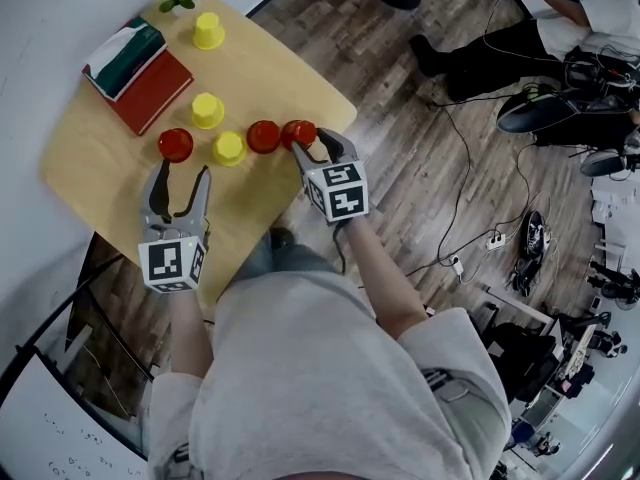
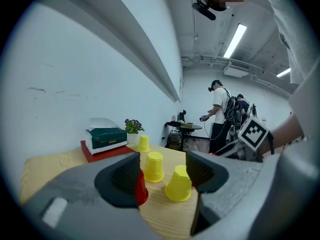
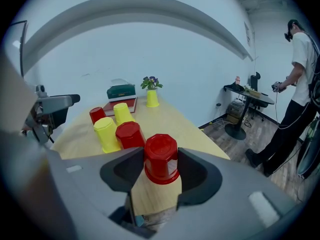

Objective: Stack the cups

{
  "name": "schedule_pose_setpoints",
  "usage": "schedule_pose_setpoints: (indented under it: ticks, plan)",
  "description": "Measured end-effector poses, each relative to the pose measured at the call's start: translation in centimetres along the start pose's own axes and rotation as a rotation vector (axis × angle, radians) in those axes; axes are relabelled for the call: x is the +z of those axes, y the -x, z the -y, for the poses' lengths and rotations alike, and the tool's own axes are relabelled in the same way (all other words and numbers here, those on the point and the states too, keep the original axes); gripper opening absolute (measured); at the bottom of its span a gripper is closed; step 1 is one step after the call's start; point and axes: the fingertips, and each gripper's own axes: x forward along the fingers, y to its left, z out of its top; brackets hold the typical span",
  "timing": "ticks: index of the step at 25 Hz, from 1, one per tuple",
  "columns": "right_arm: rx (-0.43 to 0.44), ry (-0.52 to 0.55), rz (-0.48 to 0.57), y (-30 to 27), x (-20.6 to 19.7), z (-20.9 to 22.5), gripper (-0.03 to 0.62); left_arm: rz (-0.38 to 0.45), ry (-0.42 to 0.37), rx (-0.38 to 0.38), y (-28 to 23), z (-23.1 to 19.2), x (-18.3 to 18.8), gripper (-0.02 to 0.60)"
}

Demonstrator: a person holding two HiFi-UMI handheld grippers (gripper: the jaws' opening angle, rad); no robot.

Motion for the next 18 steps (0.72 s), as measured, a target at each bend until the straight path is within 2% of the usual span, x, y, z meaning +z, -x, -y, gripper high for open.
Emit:
schedule_pose_setpoints:
  ticks: [3, 5, 10, 18]
  plan:
    - [-0.010, -0.001, 0.016, 0.1, 0.3, 0.0, 0.220, -0.013, -0.012, 0.033, -0.1, -1.8, -0.2, 0.288]
    - [0.001, -0.018, 0.033, 0.4, 0.5, 0.0, 0.243, -0.025, -0.014, 0.042, -0.5, -2.7, -0.5, 0.309]
    - [0.016, -0.040, 0.079, 1.5, 1.5, 0.1, 0.252, -0.073, -0.028, 0.042, -2.2, -4.2, -1.6, 0.331]
    - [0.028, -0.094, 0.126, 2.9, 2.9, -0.5, 0.250, -0.161, -0.036, 0.057, -4.4, -5.9, -4.2, 0.331]
